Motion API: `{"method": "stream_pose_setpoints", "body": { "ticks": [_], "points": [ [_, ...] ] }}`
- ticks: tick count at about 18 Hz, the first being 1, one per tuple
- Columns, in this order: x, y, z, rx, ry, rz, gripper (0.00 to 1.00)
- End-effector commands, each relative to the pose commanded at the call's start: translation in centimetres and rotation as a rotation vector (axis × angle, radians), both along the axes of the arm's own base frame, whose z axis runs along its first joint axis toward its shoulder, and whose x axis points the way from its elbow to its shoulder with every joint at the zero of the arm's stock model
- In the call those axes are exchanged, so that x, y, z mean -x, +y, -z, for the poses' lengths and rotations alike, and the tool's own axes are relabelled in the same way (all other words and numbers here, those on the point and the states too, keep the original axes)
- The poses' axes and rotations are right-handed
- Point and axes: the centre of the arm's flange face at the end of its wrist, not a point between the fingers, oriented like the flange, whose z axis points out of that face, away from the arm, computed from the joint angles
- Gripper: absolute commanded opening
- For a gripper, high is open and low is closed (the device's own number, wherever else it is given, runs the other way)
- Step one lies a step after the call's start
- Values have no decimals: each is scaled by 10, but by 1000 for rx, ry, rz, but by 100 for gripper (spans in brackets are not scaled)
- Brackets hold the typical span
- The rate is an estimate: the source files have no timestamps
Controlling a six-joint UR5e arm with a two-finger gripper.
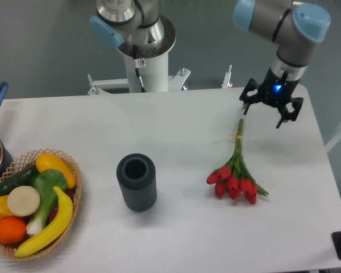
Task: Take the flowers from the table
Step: 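Move the open gripper over the green tulip stems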
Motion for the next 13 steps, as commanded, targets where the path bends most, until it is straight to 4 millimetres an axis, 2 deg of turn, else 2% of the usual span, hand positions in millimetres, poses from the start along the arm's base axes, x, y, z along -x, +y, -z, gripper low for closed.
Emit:
{"method": "stream_pose_setpoints", "body": {
  "ticks": [2, 7, 13],
  "points": [
    [-8, 14, 12, 2, -9, 28, 100],
    [-13, 31, 43, 1, 8, 51, 100],
    [-12, 28, 55, 47, 73, 50, 100]
  ]
}}
